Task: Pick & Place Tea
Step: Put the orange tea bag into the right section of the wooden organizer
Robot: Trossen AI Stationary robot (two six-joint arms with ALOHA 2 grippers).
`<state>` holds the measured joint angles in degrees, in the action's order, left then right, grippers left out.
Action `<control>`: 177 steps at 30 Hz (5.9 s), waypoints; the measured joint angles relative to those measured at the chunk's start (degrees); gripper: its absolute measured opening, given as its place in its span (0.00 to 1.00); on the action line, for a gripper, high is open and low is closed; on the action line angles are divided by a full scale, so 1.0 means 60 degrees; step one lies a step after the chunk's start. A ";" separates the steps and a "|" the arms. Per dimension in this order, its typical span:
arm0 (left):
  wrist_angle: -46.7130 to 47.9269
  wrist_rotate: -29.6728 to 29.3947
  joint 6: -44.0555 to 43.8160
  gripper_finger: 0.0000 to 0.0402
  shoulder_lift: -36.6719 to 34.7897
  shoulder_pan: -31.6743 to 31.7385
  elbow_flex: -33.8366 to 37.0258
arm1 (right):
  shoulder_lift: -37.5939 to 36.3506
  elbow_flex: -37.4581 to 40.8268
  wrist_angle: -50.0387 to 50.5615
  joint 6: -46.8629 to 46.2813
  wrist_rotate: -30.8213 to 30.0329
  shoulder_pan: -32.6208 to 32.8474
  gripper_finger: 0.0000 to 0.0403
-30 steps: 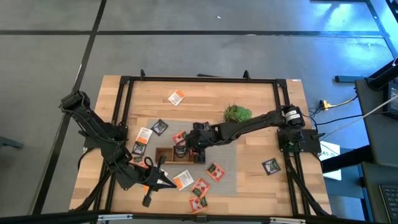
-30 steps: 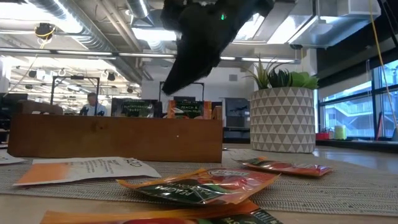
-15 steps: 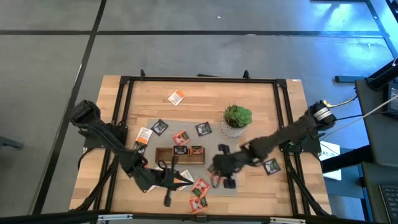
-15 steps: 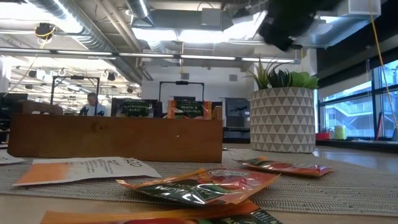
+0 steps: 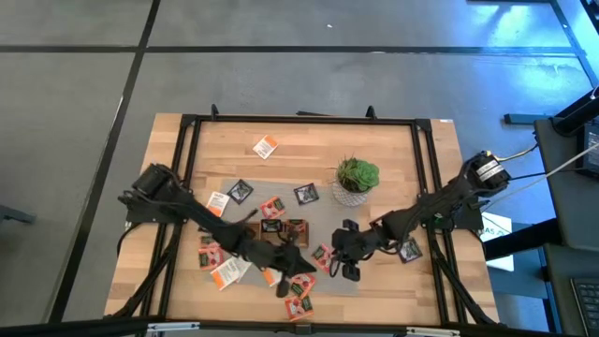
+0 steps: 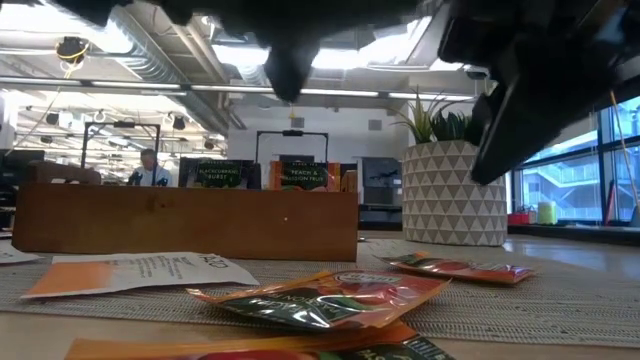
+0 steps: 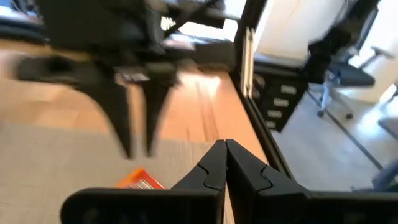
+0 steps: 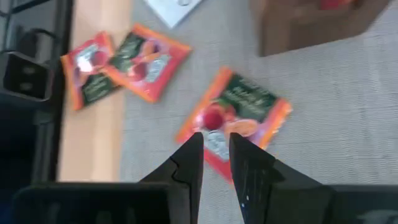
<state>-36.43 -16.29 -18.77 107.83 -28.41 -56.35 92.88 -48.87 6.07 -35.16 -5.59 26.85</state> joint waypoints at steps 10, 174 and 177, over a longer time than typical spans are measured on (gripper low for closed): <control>0.2842 -0.0344 -0.0008 0.01 0.1260 -0.0055 -0.1951 | 0.0058 0.0078 -0.0410 0.1426 0.0016 -0.0838 0.21; 0.6047 -0.0927 -0.2732 0.12 0.0542 0.1002 -0.2384 | -0.0987 0.0042 -0.1000 0.3374 -0.1412 -0.0396 0.00; 0.6047 -0.0919 -0.2670 0.03 0.0539 0.1002 -0.2384 | -0.0987 0.0045 -0.0999 0.3374 -0.1408 -0.0396 0.00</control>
<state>-0.14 -21.80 -34.79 111.07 -22.39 -70.65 86.96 -48.60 0.08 -14.92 -14.04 24.47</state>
